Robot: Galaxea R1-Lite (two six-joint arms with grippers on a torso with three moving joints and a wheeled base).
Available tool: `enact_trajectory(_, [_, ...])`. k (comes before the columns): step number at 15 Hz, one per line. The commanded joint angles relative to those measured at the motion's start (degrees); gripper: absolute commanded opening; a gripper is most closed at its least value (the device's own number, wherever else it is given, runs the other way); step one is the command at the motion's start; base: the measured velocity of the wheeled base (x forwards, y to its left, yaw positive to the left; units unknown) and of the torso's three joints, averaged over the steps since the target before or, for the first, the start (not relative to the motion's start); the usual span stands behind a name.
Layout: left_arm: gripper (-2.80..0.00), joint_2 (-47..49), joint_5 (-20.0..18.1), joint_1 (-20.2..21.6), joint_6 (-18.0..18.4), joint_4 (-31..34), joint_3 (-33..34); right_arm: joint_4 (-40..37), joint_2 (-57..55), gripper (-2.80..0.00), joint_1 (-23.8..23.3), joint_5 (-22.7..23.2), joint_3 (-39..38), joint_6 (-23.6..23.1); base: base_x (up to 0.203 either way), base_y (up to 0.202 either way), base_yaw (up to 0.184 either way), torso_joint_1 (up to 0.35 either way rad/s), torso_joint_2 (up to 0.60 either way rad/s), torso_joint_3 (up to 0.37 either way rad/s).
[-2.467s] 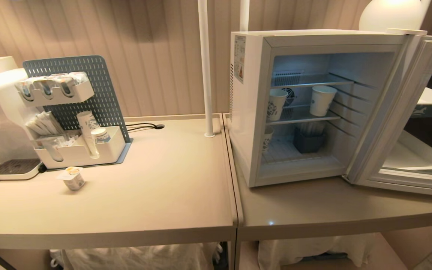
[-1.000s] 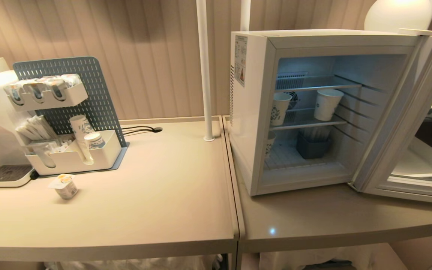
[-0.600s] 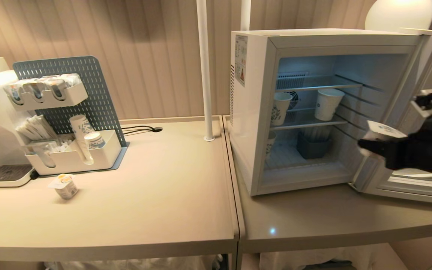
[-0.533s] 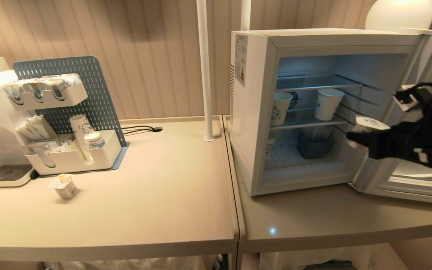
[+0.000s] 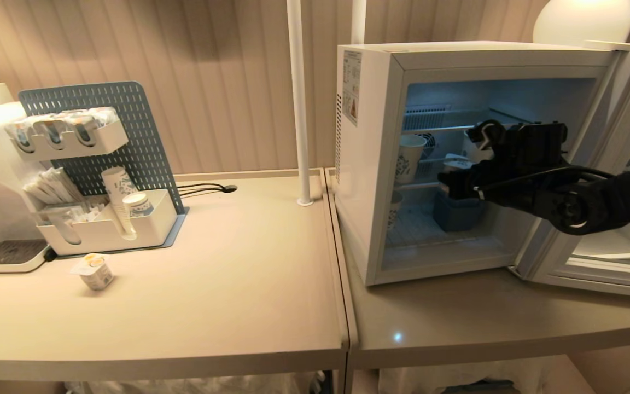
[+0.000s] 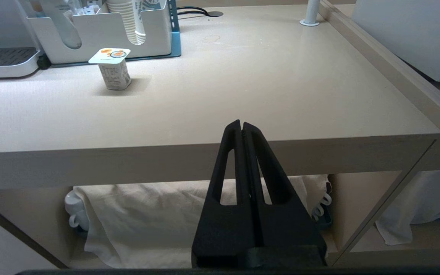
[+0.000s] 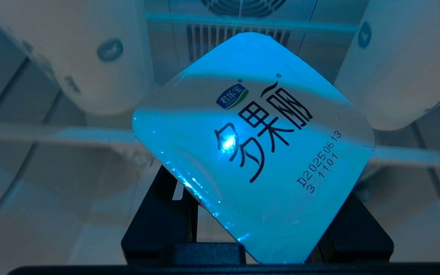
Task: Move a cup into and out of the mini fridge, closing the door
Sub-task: Put the yoghurt in the freezer
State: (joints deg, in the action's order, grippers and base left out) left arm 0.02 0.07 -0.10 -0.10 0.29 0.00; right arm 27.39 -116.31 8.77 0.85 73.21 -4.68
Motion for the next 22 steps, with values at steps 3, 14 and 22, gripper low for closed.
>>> enact_trajectory(3, [-2.80, 0.1, 0.0, 0.0, 0.0, 0.0, 0.0, -1.4, -5.4, -2.80, 0.1, -0.6, 5.4, 0.0, 0.000, 0.000, 0.000, 0.000, 0.00, 0.000])
enact_trajectory(14, [-2.80, 0.1, 0.0, 0.0, 0.0, 0.0, 0.0, -5.7, -11.2, -2.80, -0.4, -1.5, 15.3, 0.0, 0.000, 0.000, 0.000, 0.000, 0.00, 0.000])
enact_trajectory(22, [-2.80, 0.1, 0.0, 0.0, 0.0, 0.1, 0.0, -5.8, -13.4, 0.00, -0.8, -5.2, 16.8, 0.1, 0.000, 0.000, 0.000, 0.000, 0.00, 0.000])
